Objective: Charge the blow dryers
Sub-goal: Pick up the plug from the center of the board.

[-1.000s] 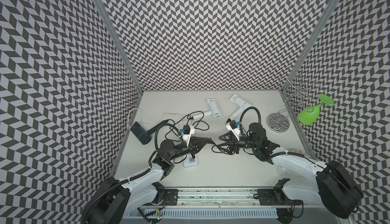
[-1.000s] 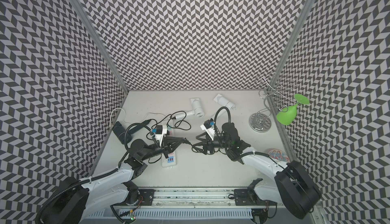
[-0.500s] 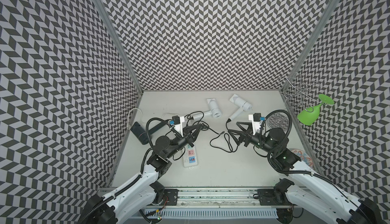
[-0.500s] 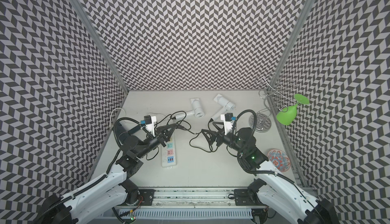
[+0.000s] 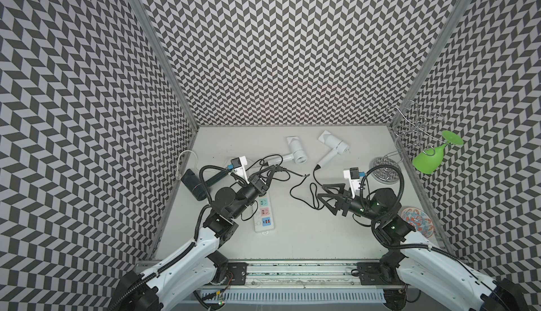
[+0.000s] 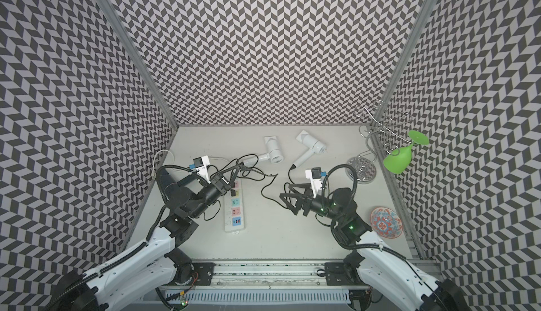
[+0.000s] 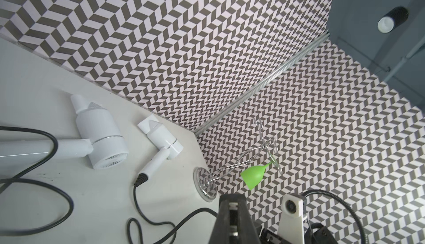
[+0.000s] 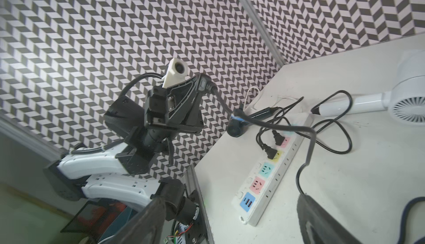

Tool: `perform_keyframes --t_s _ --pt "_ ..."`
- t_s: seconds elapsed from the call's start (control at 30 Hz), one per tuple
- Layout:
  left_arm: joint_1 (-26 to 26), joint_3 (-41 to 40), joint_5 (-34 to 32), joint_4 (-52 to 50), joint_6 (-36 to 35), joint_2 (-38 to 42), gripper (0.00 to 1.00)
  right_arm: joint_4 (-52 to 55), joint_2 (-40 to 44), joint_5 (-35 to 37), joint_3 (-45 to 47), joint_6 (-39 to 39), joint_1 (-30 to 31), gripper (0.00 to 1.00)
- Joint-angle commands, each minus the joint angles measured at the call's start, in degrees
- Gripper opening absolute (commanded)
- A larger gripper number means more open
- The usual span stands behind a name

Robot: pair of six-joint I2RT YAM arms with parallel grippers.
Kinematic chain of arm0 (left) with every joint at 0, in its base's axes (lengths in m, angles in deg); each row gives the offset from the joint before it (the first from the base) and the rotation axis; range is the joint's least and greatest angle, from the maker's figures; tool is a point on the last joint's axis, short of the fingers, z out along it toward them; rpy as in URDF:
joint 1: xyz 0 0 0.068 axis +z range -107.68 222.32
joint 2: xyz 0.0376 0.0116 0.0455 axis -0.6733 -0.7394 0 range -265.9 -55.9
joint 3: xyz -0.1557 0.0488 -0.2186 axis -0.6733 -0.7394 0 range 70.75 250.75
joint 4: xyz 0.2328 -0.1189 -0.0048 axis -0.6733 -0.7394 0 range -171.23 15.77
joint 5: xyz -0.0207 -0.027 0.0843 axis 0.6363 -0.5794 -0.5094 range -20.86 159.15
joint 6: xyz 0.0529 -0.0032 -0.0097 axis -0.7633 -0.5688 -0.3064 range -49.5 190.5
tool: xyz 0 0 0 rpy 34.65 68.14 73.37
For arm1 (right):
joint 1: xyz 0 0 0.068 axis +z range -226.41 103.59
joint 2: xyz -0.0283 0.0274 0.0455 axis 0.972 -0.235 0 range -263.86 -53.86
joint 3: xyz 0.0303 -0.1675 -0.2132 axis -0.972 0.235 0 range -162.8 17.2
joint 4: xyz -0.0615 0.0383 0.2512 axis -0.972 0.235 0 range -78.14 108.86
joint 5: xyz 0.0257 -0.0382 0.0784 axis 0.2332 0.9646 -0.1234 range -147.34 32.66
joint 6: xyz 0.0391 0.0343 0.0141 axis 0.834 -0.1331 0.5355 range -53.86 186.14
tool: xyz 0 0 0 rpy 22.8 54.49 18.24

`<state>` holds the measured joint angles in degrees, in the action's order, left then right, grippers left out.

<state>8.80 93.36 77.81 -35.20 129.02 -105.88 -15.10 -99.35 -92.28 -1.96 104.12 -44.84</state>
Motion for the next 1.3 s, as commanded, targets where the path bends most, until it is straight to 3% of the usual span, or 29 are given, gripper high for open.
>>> perform_keyframes --t_s 0.0,0.3,0.53,0.97,1.27 --pt "-1.55 -0.34 -2.38 10.10 6.20 -1.57 0.00 -10.02 -0.33 -4.00 1.44 5.27 -0.13 0.89" --pt "-10.80 1.59 -8.69 23.51 7.47 -11.29 0.00 -15.37 -3.25 -4.43 0.92 8.93 0.11 0.89" --pt "-15.43 3.05 -9.78 32.76 8.19 -18.64 0.00 -17.55 -4.38 -2.92 -0.50 9.15 0.47 0.73" --pt "-21.71 2.14 -11.43 48.57 8.71 -28.38 0.00 -23.23 -5.84 3.06 -0.96 10.20 1.06 0.66" --pt "-25.40 2.87 -12.64 52.77 7.67 -32.33 0.00 -27.53 -8.46 2.22 -2.88 10.37 1.21 0.53"
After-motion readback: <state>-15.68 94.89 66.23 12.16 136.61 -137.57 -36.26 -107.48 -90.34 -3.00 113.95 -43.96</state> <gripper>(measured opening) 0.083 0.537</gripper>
